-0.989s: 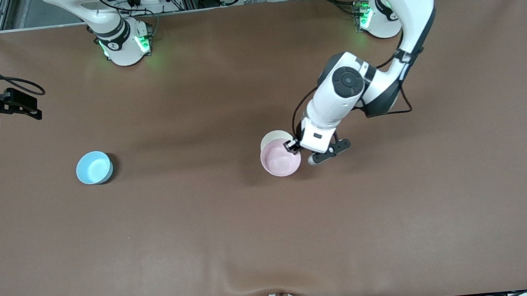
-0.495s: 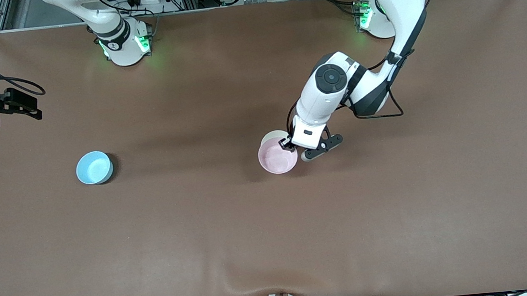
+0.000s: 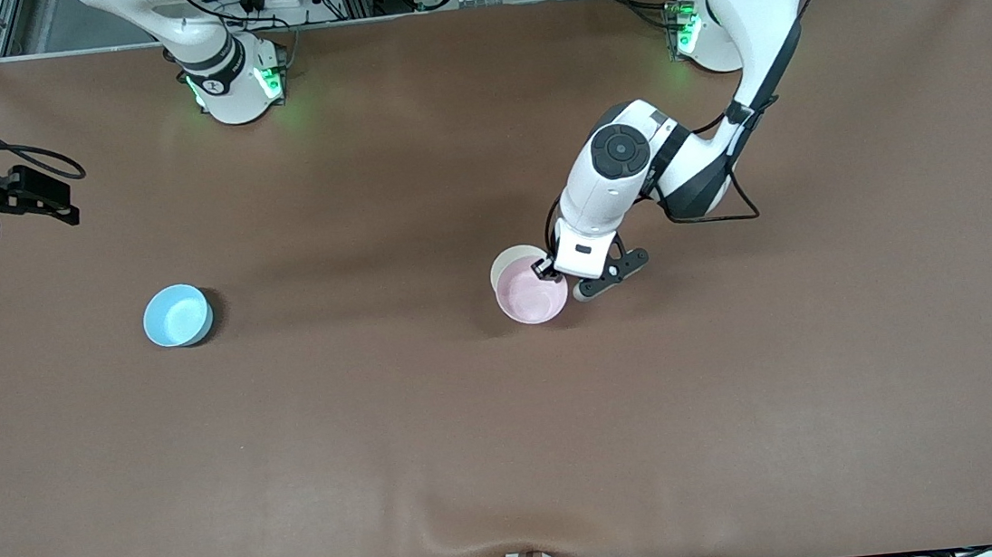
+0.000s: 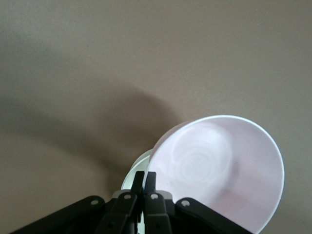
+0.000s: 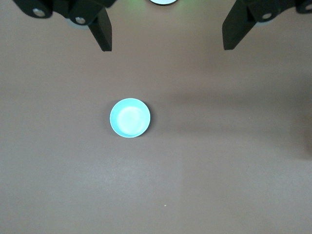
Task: Stack pink and blue bowls on white bowl
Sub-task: 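Lower the pink bowl into the white bowl and open the left gripper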
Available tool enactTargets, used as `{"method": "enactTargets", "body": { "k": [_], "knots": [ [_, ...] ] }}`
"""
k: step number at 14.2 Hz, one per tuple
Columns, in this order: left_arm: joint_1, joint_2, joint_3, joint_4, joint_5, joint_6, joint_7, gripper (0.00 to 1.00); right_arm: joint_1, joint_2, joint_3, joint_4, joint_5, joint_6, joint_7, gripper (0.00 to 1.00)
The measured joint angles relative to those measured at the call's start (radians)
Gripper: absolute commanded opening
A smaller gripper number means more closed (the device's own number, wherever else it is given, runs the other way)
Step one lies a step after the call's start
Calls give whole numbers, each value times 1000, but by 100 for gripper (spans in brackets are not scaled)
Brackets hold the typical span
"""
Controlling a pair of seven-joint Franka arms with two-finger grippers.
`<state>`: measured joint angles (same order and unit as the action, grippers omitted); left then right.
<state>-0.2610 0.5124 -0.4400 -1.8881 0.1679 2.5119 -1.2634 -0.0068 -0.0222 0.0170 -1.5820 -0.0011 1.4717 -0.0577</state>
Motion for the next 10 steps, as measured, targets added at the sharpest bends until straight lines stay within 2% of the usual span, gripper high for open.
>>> {"method": "enactTargets", "body": {
  "k": [10],
  "knots": [
    [-51,-11,-4,-69,3,0,-128,0,0,0,0,0,0,-2,0,100]
  ]
}}
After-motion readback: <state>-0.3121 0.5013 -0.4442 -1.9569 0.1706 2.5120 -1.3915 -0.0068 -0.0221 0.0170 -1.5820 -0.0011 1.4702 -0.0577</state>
